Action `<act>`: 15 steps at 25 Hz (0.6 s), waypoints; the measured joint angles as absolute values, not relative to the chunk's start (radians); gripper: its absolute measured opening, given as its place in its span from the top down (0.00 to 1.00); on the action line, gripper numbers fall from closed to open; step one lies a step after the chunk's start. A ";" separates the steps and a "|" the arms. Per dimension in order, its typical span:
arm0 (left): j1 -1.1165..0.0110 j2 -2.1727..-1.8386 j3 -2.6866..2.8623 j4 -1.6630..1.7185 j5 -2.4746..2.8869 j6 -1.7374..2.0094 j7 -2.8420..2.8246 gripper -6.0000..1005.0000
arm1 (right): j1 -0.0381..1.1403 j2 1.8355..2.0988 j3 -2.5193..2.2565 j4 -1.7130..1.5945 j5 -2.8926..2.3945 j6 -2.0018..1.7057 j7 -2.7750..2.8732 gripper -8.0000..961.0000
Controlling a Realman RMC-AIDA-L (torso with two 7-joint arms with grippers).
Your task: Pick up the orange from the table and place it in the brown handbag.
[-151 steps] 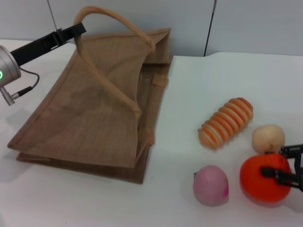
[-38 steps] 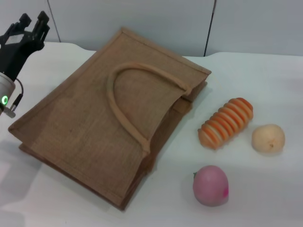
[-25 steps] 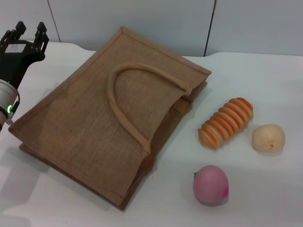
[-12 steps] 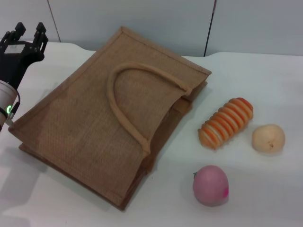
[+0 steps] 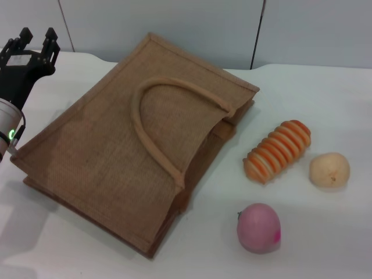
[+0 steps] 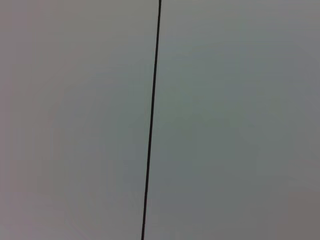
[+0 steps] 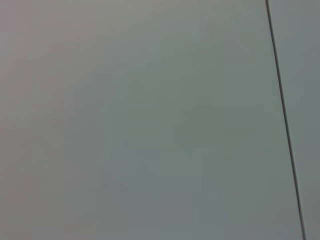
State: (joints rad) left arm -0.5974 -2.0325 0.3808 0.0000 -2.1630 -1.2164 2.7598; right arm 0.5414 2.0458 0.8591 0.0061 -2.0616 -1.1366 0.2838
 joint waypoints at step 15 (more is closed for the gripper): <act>-0.597 -2.033 0.384 0.000 -2.164 -1.220 2.742 0.47 | 0.541 2.045 0.857 0.006 -2.062 -1.127 0.286 0.08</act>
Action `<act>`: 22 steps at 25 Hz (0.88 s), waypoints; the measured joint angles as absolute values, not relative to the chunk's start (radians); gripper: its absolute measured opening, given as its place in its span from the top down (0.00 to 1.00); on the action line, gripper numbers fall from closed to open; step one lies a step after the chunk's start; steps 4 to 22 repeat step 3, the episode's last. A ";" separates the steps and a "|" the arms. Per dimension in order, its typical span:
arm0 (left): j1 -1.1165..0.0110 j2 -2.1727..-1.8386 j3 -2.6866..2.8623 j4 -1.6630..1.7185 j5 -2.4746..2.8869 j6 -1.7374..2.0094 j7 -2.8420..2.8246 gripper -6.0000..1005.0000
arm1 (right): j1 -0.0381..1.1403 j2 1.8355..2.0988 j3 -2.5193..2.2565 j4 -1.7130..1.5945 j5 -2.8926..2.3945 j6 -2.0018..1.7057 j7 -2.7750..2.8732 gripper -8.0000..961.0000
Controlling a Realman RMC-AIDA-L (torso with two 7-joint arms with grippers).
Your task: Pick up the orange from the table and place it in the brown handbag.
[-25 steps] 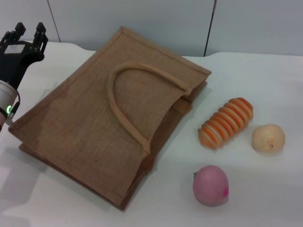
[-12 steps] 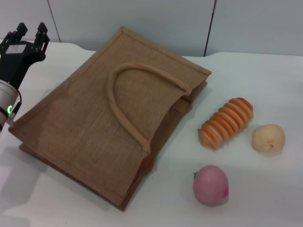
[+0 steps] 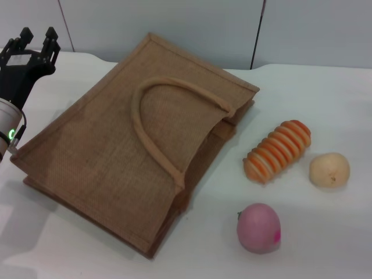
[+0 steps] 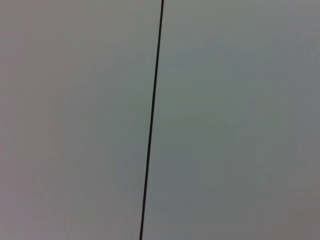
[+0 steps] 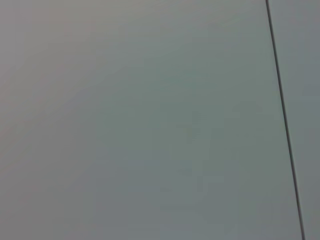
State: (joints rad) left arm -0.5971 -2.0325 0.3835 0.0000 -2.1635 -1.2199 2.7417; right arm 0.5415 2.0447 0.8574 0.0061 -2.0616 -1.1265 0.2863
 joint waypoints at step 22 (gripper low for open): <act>-0.597 -2.033 0.384 0.000 -2.163 -1.220 2.741 0.47 | 0.541 2.045 0.857 0.006 -2.062 -1.126 0.287 0.08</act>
